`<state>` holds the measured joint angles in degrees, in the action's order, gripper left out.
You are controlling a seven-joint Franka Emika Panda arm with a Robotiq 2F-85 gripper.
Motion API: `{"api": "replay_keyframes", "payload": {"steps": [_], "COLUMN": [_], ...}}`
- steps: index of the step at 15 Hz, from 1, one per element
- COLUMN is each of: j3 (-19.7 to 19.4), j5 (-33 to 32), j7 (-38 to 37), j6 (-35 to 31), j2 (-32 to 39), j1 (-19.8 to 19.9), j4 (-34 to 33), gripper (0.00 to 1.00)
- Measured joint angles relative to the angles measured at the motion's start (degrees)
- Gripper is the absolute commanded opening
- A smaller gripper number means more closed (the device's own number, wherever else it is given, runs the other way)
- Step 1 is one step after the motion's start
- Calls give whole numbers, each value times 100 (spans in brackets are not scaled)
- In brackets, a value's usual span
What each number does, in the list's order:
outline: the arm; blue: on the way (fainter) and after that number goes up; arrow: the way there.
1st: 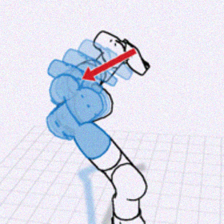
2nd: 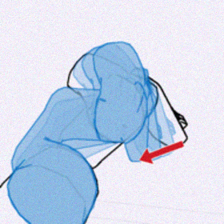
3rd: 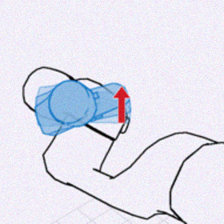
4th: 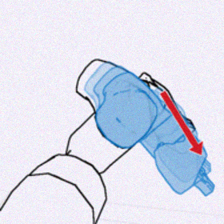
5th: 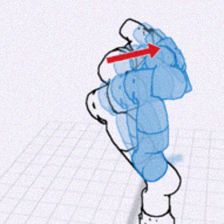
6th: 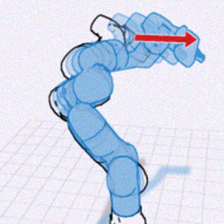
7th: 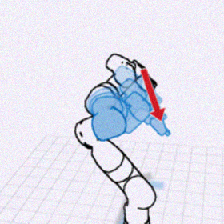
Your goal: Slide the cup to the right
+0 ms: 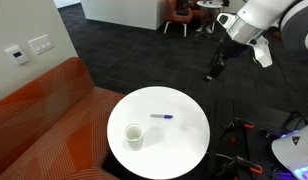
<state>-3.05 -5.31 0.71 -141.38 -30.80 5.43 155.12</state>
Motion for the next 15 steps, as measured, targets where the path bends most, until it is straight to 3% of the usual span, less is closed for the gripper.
{"api": "replay_keyframes", "payload": {"steps": [5, 11, 15], "j3": [574, 1232, 1365], "j5": [522, 653, 868], "j7": [-1224, -2798, -3055], "j6": [-144, -780, -1130], "j2": [233, 1065, 1787], "j1": [-231, -234, -389], "j4": [-407, -902, -1291], "gripper": [100, 100, 100]}}
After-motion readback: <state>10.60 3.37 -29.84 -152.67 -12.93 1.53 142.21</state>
